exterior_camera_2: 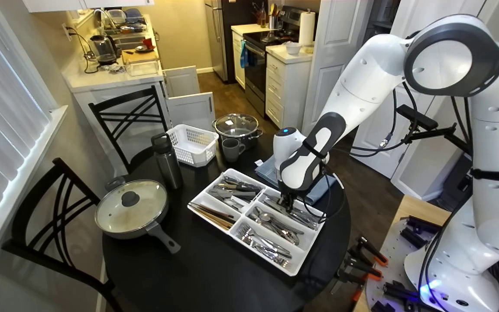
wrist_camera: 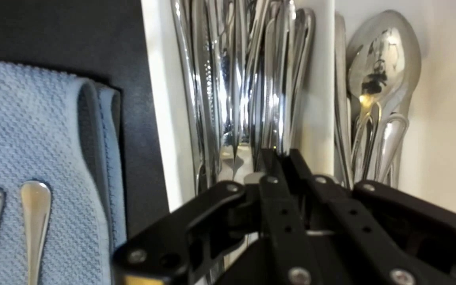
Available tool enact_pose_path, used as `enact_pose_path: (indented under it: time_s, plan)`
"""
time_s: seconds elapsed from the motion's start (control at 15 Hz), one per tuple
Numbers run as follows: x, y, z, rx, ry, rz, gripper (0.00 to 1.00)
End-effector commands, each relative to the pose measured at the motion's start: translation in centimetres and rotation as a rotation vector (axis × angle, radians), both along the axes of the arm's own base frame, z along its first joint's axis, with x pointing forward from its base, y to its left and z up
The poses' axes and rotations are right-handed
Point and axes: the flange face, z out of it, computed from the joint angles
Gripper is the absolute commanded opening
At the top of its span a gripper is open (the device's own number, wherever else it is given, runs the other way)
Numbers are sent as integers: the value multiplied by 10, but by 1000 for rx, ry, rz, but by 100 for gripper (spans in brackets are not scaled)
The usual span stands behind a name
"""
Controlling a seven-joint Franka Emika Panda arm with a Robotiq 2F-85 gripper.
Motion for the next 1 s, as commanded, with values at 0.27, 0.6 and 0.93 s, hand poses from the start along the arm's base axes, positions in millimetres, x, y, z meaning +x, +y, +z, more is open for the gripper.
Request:
enact_pose_path:
  time_s: [0.27, 0.6, 0.93]
  plan:
    - [4, -34, 92, -108, -23, 62, 2]
    - [14, -101, 97, -274, -43, 79, 2]
    - [14, -172, 68, -377, 2, -49, 2]
